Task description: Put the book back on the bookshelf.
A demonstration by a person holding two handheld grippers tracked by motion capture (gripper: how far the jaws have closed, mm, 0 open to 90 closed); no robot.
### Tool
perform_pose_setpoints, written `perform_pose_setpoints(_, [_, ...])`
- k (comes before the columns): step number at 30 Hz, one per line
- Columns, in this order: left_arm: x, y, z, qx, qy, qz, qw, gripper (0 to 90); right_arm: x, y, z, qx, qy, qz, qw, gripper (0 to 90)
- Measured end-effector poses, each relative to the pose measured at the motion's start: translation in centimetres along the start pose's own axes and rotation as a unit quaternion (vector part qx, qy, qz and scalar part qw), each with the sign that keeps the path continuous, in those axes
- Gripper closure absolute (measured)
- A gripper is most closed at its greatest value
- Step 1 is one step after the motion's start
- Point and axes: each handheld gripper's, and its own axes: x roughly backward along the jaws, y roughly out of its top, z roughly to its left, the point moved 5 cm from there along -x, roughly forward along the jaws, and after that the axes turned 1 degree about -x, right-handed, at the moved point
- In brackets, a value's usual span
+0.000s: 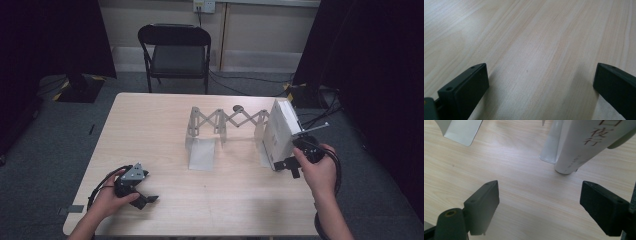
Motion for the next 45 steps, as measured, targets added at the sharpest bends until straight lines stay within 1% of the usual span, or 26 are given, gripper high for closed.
perform_pose_setpoints(6, [0.0,0.0,0.0,0.0,0.0,0.0,1.0,0.0,-0.6,-0.6,0.7,0.01,0.003,0.002,0.9999,15.9])
perform_pose_setpoints(9, [0.0,0.0,0.0,0.0,0.0,0.0,1.0,0.0,-1.1,-0.9,1.3,0.017,0.014,0.001,0.9998,15.8])
perform_pose_setpoints(10, [0.0,0.0,0.0,0.0,0.0,0.0,1.0,0.0,-1.1,-1.0,1.4,0.018,0.013,0.003,0.9997,15.8])
perform_pose_setpoints(13, [0.0,0.0,0.0,0.0,0.0,0.0,1.0,0.0,-1.5,-1.2,1.8,0.032,0.009,0.006,0.9994,16.0])
perform_pose_setpoints(17, [0.0,0.0,0.0,0.0,0.0,0.0,1.0,0.0,-1.9,-1.5,2.4,0.041,0.017,0.008,0.999,15.9])
perform_pose_setpoints(22, [0.0,0.0,0.0,0.0,0.0,0.0,1.0,0.0,-2.3,-1.7,2.9,0.045,0.029,0.005,0.9986,16.0])
perform_pose_setpoints(25, [0.0,0.0,0.0,0.0,0.0,0.0,1.0,0.0,-2.6,-1.9,3.2,0.053,0.027,0.005,0.9982,16.2])
perform_pose_setpoints(34, [0.0,0.0,0.0,0.001,-0.001,-0.002,1.0,0.0,-3.6,-2.0,4.3,0.054,0.055,-0.003,0.9971,16.3])
perform_pose_setpoints(38, [0.0,0.0,0.0,0.0,-0.001,-0.002,1.0,0.0,-3.9,-2.0,4.6,0.054,0.059,-0.005,0.9968,16.6])
perform_pose_setpoints(40, [0.0,0.0,0.0,0.0,-0.001,-0.002,1.0,0.0,-4.0,-2.1,4.7,0.053,0.066,-0.009,0.9964,16.6])
perform_pose_setpoints(45, [0.0,0.0,0.0,0.001,-0.001,-0.002,1.0,0.0,-4.5,-2.3,5.0,0.054,0.066,-0.01,0.9963,16.8])
